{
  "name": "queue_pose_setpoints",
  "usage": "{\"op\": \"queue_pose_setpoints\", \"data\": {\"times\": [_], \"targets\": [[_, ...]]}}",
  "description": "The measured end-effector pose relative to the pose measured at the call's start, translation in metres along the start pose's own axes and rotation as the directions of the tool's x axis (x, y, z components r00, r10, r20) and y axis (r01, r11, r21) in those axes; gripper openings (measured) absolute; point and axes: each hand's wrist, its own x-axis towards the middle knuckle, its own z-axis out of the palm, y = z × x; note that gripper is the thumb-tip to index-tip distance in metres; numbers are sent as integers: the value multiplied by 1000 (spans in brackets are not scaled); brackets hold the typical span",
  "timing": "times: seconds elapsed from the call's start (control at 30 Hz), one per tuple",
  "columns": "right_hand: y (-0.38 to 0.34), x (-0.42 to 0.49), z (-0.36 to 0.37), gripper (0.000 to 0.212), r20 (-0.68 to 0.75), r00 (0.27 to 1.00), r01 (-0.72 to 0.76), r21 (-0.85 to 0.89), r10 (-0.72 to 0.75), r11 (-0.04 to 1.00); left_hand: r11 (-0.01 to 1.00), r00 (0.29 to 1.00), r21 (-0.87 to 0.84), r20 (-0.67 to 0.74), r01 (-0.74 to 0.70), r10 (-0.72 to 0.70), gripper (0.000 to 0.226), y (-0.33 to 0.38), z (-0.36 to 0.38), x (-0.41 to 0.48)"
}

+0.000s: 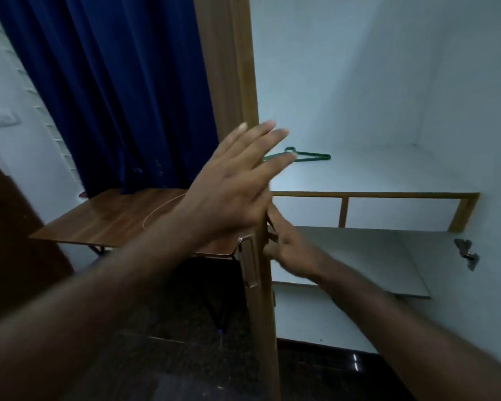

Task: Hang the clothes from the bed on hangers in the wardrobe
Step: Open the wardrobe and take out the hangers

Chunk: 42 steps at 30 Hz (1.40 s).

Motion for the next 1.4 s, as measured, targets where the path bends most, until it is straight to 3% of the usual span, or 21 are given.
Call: {"op": "queue_pose_setpoints", "data": {"times": [0.07, 0.1, 0.17, 0.23, 0.3, 0.47, 0.53, 0.63, 0.8, 0.93, 1.1, 1.23, 1.4], "targets": [[-6, 10, 27, 92, 1, 996, 88, -131, -89, 987, 939, 975, 294, 178, -180, 131, 46, -13, -23, 19], [-7, 17, 39, 92, 15, 990, 142, -168, -141, 975, 878, 953, 424, 284, -222, 104, 49, -19, -31, 24], [-1, 34, 61, 86, 52, 985, 172, -234, -165, 957, 719, 866, 650, 481, -246, -139, 55, -33, -43, 22], [15, 56, 79, 70, 58, 985, 170, -339, -160, 925, 593, 728, 765, 553, -251, -406, 53, -50, -49, 12], [27, 83, 97, 59, 54, 977, 209, -390, -204, 897, 525, 633, 817, 540, -237, -555, 52, -72, -55, -3], [41, 147, 134, 58, 108, 958, 286, -468, -267, 836, 424, 519, 887, 453, -182, -725, 62, -122, -67, -47], [51, 155, 143, 62, 103, 941, 327, -526, -322, 785, 427, 501, 887, 454, -176, -737, 72, -127, -62, -54], [63, 153, 141, 71, 71, 937, 332, -478, -341, 813, 443, 501, 885, 453, -147, -738, 73, -123, -42, -46], [63, 160, 113, 70, 251, 895, 445, -559, -368, 700, 339, 426, 937, 340, -80, -838, 75, -112, -18, -33], [85, 164, 63, 66, 364, 886, 464, -690, -287, 555, 391, 414, 920, 352, 10, -839, 73, -104, 14, -13], [133, 164, -30, 66, 285, 954, 293, -824, -94, 484, 548, 434, 812, 427, 202, -793, 79, -98, 92, 19], [169, 163, -113, 69, 179, 984, 164, -892, -4, 421, 653, 429, 714, 522, 253, -737, 82, -90, 165, 38], [210, 161, -198, 71, 11, 997, -20, -922, 77, 387, 753, 479, 590, 591, 293, -649, 76, -91, 246, 68]]}}
